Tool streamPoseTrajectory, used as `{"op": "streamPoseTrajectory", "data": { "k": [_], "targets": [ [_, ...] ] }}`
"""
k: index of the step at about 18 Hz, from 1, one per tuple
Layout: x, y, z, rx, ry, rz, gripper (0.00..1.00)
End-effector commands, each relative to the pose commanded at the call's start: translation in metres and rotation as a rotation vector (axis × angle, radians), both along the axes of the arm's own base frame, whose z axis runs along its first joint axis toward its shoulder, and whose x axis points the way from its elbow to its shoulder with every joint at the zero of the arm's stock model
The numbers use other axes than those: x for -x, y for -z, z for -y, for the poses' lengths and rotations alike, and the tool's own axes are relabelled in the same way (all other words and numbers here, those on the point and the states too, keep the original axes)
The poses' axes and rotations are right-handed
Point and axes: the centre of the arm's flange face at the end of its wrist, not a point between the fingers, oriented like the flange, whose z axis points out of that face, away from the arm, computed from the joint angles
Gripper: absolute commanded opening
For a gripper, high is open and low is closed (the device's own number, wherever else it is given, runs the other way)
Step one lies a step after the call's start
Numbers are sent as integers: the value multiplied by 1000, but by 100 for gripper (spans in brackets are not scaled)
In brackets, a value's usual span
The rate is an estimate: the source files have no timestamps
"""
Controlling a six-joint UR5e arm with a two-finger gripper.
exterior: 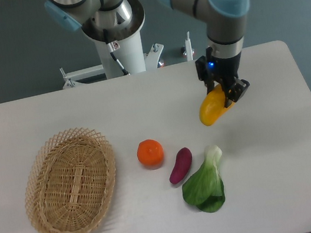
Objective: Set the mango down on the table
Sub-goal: 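Lower the held yellow mango toward the table with the gripper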
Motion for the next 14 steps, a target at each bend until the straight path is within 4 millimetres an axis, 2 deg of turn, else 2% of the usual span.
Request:
{"op": "streamPoseTrajectory", "data": {
  "k": [3,5,6,8,13,14],
  "targets": [
    [-5,33,-1,20,46,40,42],
    [-9,49,-1,20,41,20,42],
    [-9,50,-1,24,35,8,42],
    [-16,71,1,34,14,27,42],
    [-25,86,6,35,15,24,42],
    [-26,88,5,38,15,28,45]
  ]
}}
